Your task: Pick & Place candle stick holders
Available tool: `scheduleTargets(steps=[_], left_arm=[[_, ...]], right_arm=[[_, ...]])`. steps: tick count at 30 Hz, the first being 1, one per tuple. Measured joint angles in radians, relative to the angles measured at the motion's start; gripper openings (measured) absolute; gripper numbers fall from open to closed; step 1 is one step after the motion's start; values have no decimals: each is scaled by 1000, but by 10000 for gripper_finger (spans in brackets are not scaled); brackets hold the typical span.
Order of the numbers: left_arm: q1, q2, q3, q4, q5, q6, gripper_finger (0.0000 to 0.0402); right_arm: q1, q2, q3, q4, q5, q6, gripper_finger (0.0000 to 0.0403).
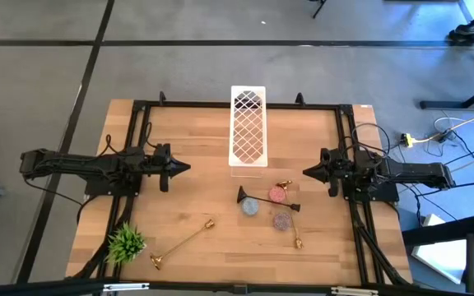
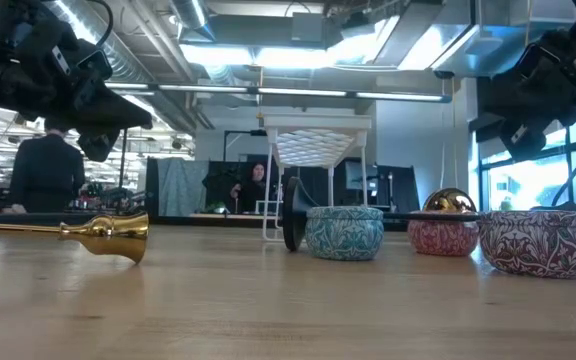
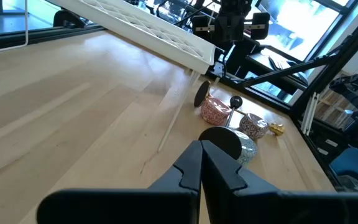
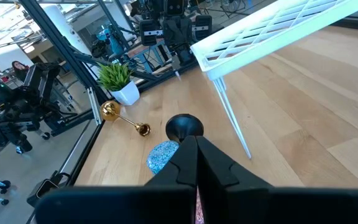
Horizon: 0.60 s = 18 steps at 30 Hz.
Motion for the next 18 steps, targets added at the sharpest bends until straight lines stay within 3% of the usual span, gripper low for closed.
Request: scheduleTargets(steps=[9, 13, 18], left_arm=[[0, 0, 0, 4, -6, 7, 1], [2, 0, 0, 85, -145, 43, 1], [3, 1, 4, 280, -359, -195, 1]], right_arm=[[0, 0, 0, 0, 0, 0, 0], [0, 0, 0, 0, 0, 0, 0], [0, 0, 0, 0, 0, 0, 0]])
